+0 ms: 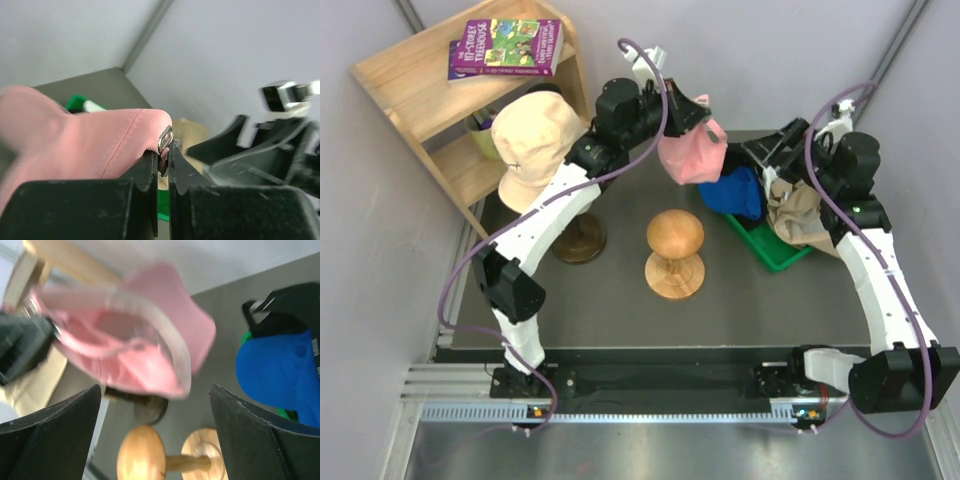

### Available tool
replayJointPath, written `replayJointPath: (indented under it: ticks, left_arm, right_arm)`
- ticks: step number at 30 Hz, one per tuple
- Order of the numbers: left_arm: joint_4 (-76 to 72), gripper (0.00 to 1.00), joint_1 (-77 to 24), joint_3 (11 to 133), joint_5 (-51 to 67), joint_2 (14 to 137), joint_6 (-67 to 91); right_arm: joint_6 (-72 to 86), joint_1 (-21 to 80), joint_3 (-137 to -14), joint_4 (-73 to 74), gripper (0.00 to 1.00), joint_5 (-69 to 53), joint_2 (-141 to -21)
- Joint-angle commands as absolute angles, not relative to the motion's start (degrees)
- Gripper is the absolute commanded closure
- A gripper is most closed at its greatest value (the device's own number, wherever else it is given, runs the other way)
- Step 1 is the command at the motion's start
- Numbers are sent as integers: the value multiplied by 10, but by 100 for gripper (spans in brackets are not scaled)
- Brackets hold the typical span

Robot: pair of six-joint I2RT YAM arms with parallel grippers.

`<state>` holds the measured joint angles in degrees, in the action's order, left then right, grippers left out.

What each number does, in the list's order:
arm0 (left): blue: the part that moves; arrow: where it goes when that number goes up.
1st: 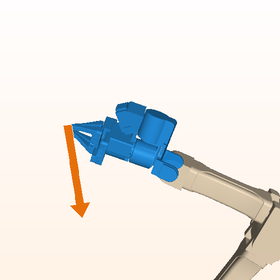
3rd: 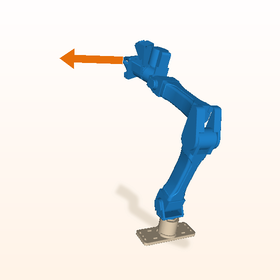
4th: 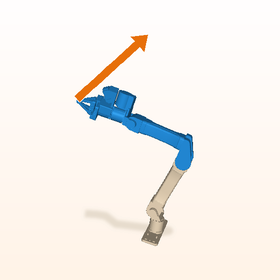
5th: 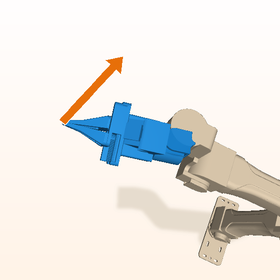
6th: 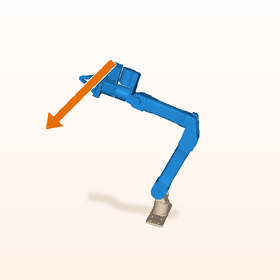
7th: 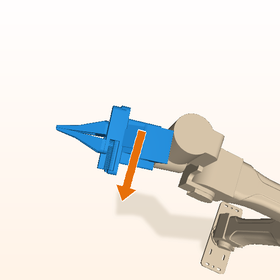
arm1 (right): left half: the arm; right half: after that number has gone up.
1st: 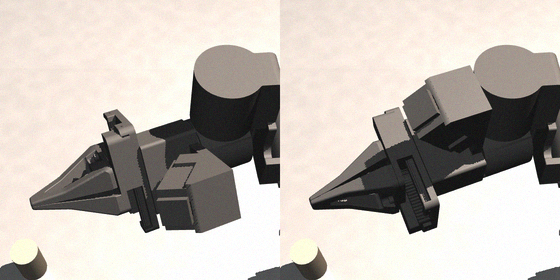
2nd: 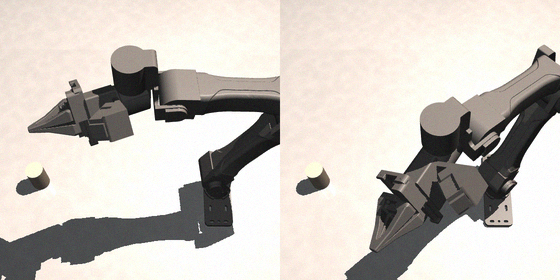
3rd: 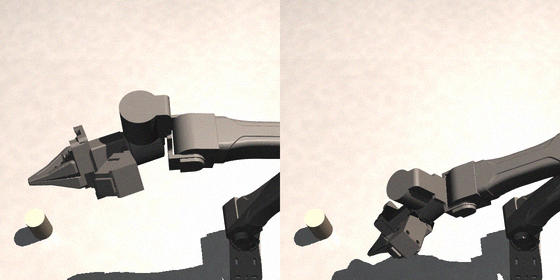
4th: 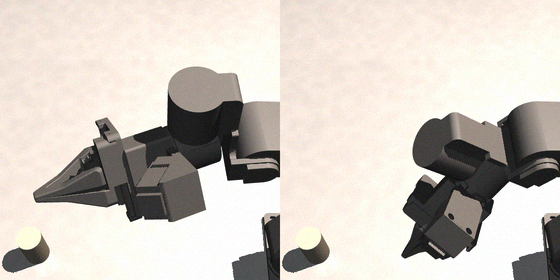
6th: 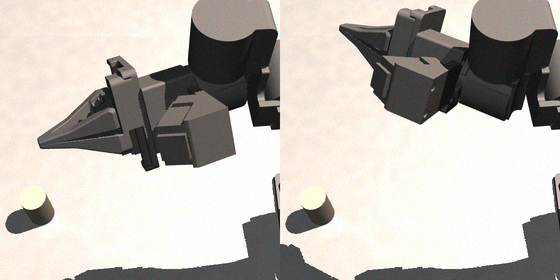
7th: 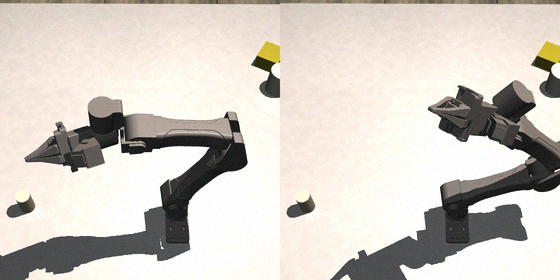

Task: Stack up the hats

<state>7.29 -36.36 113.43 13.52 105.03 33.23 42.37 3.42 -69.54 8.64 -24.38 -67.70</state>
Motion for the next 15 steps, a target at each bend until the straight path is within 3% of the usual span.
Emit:
replayJointPath:
  ticks: [1, 6, 15]
  left_arm:
    - [54, 100, -355, 1202, 267, 1080, 388]
    - [10, 100, -337, 1238, 385, 1092, 409]
    - [16, 100, -328, 1259, 453, 1085, 407]
  right_arm:
    - [387, 27, -624, -42, 10, -393, -656]
    - [447, 4, -557, -163, 9, -431, -657]
    - [566, -88, -505, -403, 7, -545, -700]
